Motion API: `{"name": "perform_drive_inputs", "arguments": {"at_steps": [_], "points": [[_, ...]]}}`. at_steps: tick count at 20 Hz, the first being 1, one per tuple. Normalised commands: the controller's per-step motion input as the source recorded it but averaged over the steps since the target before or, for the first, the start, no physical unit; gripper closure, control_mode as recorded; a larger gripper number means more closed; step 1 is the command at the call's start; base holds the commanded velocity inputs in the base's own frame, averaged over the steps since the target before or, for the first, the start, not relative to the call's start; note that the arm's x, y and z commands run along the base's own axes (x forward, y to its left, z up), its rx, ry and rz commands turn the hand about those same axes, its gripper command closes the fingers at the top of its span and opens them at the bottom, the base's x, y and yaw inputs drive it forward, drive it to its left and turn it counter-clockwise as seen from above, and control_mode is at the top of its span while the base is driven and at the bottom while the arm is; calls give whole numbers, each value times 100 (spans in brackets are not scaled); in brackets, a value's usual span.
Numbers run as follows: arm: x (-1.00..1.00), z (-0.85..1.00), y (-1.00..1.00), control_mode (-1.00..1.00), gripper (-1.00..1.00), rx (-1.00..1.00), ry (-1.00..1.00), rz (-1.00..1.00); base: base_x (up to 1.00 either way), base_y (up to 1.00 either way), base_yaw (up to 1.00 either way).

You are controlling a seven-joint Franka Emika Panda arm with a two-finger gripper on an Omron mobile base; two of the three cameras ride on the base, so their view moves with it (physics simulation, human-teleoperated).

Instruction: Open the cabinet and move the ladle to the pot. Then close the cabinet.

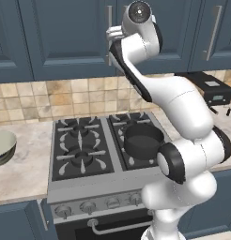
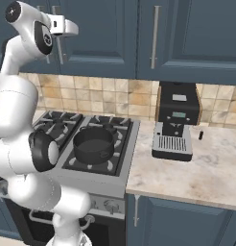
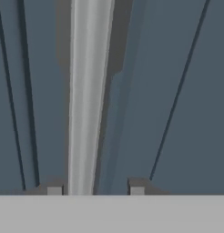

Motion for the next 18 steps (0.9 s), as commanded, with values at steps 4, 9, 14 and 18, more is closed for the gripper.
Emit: {"name": "perform_drive_inputs", "arguments": {"at_steps": [4,9,14,18], "points": [[-1,0,-85,-100,100,4,0,-13,0,0,0],[-28,0,-99,-100,100,8,0,-15,0,0,0],[-85,0,-100,-100,100,10,0,-17,0,0,0],[-100,2,-100,-100,100,13,0,-16,0,0,0]]}}
